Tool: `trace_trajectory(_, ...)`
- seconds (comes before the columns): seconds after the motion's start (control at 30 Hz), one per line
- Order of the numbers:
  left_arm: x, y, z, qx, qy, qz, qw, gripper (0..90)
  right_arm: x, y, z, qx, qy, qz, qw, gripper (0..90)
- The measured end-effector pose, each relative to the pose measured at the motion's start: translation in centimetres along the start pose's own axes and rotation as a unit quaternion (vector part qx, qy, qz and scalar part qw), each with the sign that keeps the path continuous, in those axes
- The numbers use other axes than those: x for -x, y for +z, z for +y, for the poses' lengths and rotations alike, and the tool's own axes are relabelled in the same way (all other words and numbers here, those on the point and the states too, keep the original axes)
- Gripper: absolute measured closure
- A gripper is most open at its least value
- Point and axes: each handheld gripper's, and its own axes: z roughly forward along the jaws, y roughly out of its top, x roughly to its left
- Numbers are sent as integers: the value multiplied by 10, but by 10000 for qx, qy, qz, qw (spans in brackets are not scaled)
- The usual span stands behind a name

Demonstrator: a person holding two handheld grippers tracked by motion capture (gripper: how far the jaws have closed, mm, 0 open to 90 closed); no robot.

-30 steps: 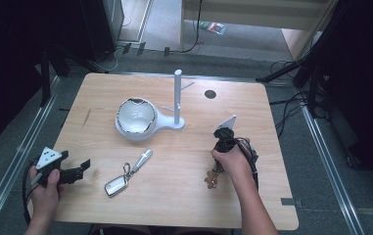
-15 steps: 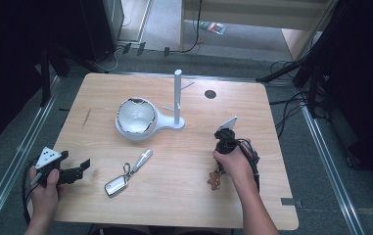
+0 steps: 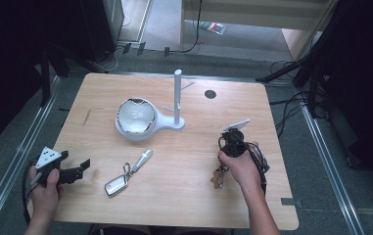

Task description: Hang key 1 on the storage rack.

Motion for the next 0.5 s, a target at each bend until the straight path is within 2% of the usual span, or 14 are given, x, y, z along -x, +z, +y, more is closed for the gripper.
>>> trace_trajectory(0.1, 0, 0, 0, 1, 7, 2, 10000, 84, 0, -10, -2, 379, -90, 174, 9991, 717)
trace_trajectory(0.23, 0, 0, 0, 10, 0, -1, 10000, 83, -2, -20, -3, 725, -126, 277, 9969, 717)
trace_trajectory(0.37, 0, 0, 0, 6, -17, -20, 10000, 83, -4, -29, -3, 1151, -188, 435, 9922, 717)
trace_trajectory(0.5, 0, 0, 0, 10, -26, -15, 10000, 83, -7, -37, -3, 1489, -251, 481, 9874, 717)
